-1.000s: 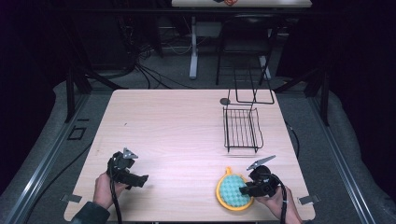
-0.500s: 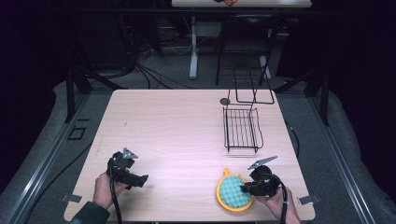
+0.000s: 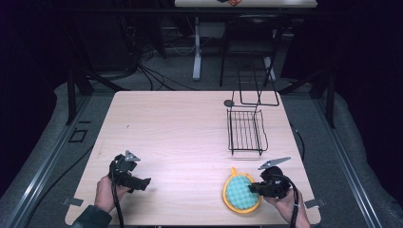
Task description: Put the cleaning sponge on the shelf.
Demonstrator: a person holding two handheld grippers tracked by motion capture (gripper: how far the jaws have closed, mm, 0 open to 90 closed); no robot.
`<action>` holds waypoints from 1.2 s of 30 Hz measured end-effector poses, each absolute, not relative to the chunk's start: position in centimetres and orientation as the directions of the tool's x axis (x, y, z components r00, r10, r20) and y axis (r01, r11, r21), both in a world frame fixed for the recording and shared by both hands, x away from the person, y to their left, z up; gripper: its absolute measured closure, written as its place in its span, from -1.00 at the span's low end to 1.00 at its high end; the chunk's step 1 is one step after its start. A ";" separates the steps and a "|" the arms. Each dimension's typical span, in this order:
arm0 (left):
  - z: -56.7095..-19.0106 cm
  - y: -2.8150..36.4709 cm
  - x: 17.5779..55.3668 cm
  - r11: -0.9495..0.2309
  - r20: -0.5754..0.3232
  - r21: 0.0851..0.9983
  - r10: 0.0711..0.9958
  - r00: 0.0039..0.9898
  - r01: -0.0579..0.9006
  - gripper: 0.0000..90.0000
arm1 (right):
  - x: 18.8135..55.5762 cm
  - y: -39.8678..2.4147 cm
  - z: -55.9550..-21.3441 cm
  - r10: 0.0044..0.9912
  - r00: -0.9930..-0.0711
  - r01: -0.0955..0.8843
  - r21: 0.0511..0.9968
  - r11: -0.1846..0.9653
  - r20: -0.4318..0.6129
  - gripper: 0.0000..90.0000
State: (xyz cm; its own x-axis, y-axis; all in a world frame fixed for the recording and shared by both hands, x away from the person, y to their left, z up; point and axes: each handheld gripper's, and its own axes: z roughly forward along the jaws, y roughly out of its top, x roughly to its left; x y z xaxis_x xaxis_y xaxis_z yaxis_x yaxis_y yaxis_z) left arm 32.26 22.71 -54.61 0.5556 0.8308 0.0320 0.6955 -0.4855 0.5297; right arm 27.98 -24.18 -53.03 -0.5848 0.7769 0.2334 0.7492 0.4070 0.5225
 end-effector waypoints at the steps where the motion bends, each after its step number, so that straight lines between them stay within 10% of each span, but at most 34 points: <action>1: -54.6 22.7 32.3 -0.487 0.033 0.528 0.831 0.556 0.696 -0.96 | 27.9 -24.3 -52.7 0.773 -0.589 0.745 0.531 0.404 0.237 0.90; 36: -54.7 22.7 32.3 -0.487 0.033 0.518 0.833 0.553 0.703 -0.96 | 27.1 -25.7 -49.6 0.780 -0.595 0.695 0.611 0.378 0.193 0.90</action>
State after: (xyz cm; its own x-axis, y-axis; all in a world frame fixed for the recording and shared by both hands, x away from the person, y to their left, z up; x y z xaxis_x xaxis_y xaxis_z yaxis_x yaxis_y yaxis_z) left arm 32.28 22.67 -54.73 0.5530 0.8325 0.0331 0.7027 -0.4874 0.5183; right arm 27.14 -25.73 -49.59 -0.5946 0.7804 0.1934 0.6951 0.3781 0.6114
